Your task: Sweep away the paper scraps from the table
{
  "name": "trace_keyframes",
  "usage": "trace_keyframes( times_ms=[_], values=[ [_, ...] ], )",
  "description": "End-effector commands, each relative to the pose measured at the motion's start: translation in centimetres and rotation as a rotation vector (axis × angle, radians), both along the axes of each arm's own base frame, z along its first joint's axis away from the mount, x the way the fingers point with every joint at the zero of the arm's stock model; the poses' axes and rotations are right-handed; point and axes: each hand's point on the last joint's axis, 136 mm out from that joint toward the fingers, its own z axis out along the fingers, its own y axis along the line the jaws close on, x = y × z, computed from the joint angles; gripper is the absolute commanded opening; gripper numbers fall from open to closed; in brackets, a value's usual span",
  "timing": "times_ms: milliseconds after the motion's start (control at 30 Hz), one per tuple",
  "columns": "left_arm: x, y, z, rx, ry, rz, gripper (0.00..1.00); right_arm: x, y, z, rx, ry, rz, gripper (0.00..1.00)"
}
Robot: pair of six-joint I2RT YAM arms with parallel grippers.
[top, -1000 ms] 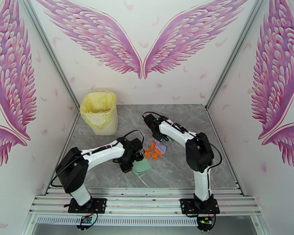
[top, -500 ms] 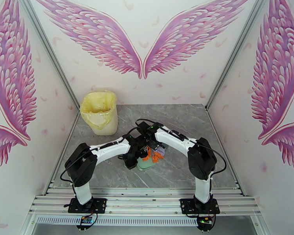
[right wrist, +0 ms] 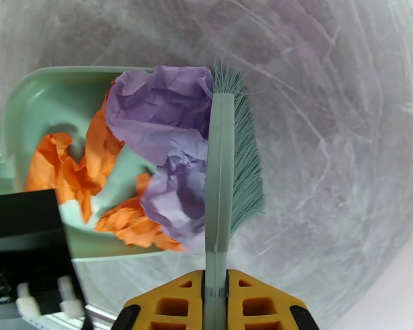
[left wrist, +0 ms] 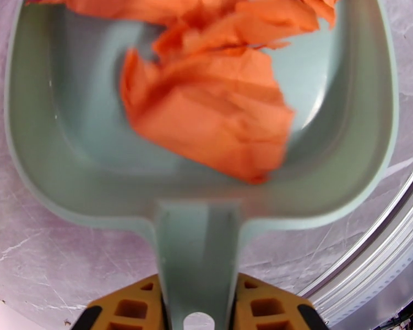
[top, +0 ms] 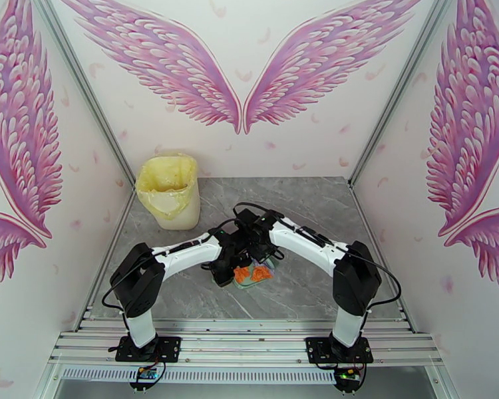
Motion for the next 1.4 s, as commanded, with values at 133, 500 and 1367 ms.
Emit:
trace_keyframes(
  times_ms=[133,500,1367],
  values=[
    [1.1,-0.9,-0.1,-0.048,-0.031,0.017,0.0,-3.7,3.3,2.7,0.218,0.108,0.008,0.0],
    [1.3,-2.5,-0.3,-0.206,-0.06,0.045,0.0,-2.5,2.1,5.6,0.221,0.033,-0.062,0.0],
    [2.0,-2.5,4.2,-0.337,-0.159,0.061,0.0,0.1,-5.6,17.3,0.213,-0.389,-0.283,0.0]
  ],
)
